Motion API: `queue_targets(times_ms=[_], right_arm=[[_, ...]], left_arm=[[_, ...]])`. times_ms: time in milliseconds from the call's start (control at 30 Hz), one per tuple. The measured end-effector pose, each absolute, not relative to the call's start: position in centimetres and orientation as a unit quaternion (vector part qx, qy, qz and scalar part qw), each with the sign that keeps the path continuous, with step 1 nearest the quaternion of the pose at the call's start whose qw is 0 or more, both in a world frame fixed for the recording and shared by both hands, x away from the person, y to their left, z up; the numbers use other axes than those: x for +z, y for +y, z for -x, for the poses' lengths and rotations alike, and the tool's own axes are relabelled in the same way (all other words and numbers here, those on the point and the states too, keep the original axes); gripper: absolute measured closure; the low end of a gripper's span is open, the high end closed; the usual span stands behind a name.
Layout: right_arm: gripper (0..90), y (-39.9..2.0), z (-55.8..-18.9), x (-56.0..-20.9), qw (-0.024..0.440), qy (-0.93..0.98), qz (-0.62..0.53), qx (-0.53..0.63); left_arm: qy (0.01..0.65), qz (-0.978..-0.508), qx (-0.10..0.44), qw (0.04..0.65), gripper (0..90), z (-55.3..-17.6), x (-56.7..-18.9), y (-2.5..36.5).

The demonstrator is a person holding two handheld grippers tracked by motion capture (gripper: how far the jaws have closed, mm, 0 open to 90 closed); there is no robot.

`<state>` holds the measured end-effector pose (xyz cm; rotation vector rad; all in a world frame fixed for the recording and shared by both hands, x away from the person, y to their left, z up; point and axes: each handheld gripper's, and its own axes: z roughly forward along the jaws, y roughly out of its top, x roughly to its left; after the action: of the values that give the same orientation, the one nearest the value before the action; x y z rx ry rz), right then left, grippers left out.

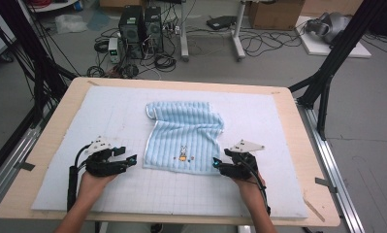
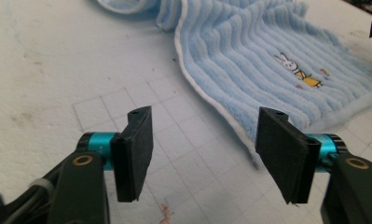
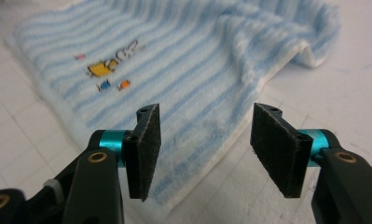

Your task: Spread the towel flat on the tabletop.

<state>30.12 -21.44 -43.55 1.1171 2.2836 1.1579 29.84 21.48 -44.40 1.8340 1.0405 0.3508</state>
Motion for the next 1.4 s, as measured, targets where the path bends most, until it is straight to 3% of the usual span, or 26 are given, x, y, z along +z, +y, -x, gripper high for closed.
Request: queue_targets(times_ms=[133,267,333,400,433,467,1033,1333,1367,1400], right_arm=[[50.4,-20.9,-30.1,-44.3,0.166,0.818,-0.391,0.389],[57.5,-20.7,-30.3,-44.6,0.16,0.824,-0.394,0.374],[62.1,-20.7,-30.2,-44.8,0.155,0.823,-0.397,0.376],[74.4,-20.7,-30.1,-44.7,0.149,0.823,-0.399,0.376],[79.0,-20.6,-30.0,-44.7,0.146,0.823,-0.399,0.376],[84.5,-20.6,-30.0,-44.7,0.142,0.825,-0.396,0.377],[84.7,-21.4,-25.0,-43.5,0.102,0.849,-0.357,0.376],[84.4,-21.2,-20.3,-40.5,0.109,0.852,-0.338,0.385],[82.6,-21.0,-20.3,-40.5,0.112,0.854,-0.34,0.377],[77.7,-20.8,-20.4,-40.8,0.116,0.857,-0.343,0.366]], left_arm=[[0.414,-0.767,0.124,0.474,50.7,-30.8,-44.6,19.9],[0.405,-0.783,0.107,0.46,51.5,-31.7,-45.2,18.1],[0.391,-0.804,0.131,0.428,55.6,-31.6,-45.1,17.2],[0.382,-0.811,0.145,0.42,68.3,-31.2,-45.1,17.0],[0.376,-0.814,0.135,0.422,83.4,-31.1,-45.1,17.1],[0.377,-0.813,0.132,0.423,86.5,-30.7,-45.1,17.2],[0.36,-0.814,0.058,0.453,87.6,-23.3,-44.0,19.3],[0.339,-0.81,0.038,0.477,87.4,-20.7,-42.6,20.6],[0.341,-0.811,0.04,0.474,86.5,-20.8,-42.7,20.5],[0.35,-0.81,0.044,0.469,79.0,-21.1,-42.9,20.3]])
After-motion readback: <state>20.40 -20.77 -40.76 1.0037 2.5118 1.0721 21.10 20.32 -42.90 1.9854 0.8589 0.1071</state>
